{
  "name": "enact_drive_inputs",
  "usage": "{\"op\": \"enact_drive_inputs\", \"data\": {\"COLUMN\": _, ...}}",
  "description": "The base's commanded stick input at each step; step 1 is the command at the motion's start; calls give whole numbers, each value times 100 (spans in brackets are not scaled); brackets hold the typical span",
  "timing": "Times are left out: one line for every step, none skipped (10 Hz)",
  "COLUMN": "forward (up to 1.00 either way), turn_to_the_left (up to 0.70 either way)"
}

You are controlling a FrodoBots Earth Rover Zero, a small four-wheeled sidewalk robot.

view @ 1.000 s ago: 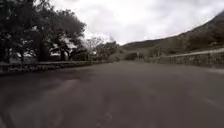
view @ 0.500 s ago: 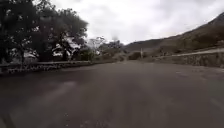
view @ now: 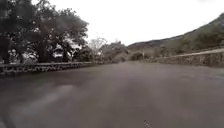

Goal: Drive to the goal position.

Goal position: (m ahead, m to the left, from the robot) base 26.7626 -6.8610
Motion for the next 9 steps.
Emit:
{"op": "enact_drive_inputs", "data": {"forward": 70, "turn_to_the_left": 0}}
{"op": "enact_drive_inputs", "data": {"forward": 70, "turn_to_the_left": 0}}
{"op": "enact_drive_inputs", "data": {"forward": 70, "turn_to_the_left": 0}}
{"op": "enact_drive_inputs", "data": {"forward": 70, "turn_to_the_left": 0}}
{"op": "enact_drive_inputs", "data": {"forward": 70, "turn_to_the_left": -20}}
{"op": "enact_drive_inputs", "data": {"forward": 70, "turn_to_the_left": -9}}
{"op": "enact_drive_inputs", "data": {"forward": 70, "turn_to_the_left": 0}}
{"op": "enact_drive_inputs", "data": {"forward": 70, "turn_to_the_left": 0}}
{"op": "enact_drive_inputs", "data": {"forward": 70, "turn_to_the_left": 0}}
